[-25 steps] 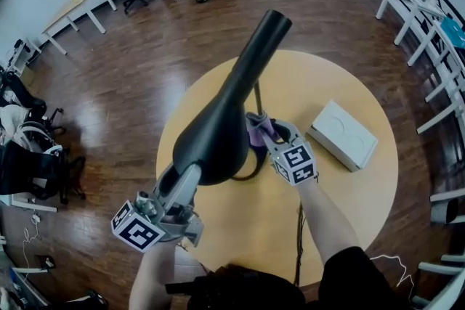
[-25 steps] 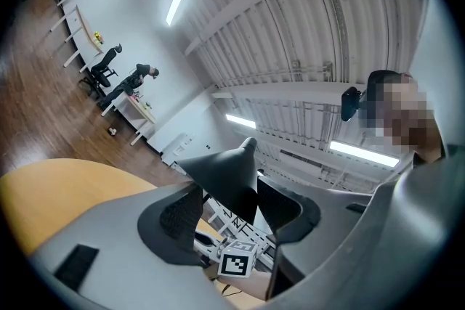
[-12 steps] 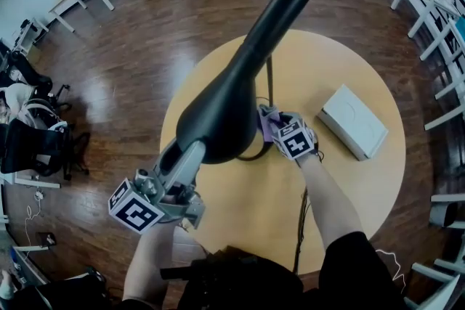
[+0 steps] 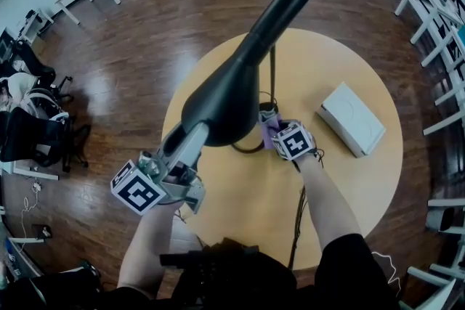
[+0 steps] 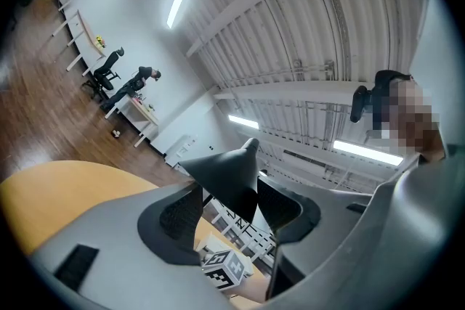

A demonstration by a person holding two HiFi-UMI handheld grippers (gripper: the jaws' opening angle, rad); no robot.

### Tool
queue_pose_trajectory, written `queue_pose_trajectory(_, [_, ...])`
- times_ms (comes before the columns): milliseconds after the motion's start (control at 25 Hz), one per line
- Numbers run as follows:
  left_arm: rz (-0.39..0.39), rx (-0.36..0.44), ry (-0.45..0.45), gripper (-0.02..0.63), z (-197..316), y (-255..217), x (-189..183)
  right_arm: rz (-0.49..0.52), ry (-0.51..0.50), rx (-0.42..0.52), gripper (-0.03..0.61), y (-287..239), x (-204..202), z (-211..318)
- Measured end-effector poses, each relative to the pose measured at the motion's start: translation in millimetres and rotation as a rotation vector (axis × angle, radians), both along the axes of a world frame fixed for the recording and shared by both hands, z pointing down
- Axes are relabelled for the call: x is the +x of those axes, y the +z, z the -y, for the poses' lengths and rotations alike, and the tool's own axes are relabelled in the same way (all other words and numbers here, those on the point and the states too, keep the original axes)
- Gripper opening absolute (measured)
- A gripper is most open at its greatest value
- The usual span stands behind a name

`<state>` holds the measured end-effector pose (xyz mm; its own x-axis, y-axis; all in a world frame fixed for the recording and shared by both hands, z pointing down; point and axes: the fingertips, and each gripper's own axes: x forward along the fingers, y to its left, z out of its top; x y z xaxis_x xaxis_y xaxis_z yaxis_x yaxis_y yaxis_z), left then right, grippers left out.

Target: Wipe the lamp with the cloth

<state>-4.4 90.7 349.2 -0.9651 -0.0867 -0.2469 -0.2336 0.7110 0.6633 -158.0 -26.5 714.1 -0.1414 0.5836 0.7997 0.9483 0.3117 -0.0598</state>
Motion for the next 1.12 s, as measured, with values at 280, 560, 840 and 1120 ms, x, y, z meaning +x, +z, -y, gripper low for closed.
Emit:
queue_pose_trajectory(280, [0.007,0.009,-0.014,0.231,-4,1,2,-0.097,-0.062,0.033,0.095,9,51,9])
queue_pose_trajectory(560, [0.011,0.011,-0.010,0.230,-6,2,2,0.002,-0.163,0.061,0.095,-1,95,-5])
queue_pose_trajectory(840, [0.010,-0.004,-0.024,0.210,-3,3,7,-0.050,-0.288,0.070,0.095,5,130,-12])
queue_pose_trajectory(1120, [-0.014,-0.078,-0.060,0.207,-14,2,26,0.051,-0.080,0.021,0.095,-27,15,13])
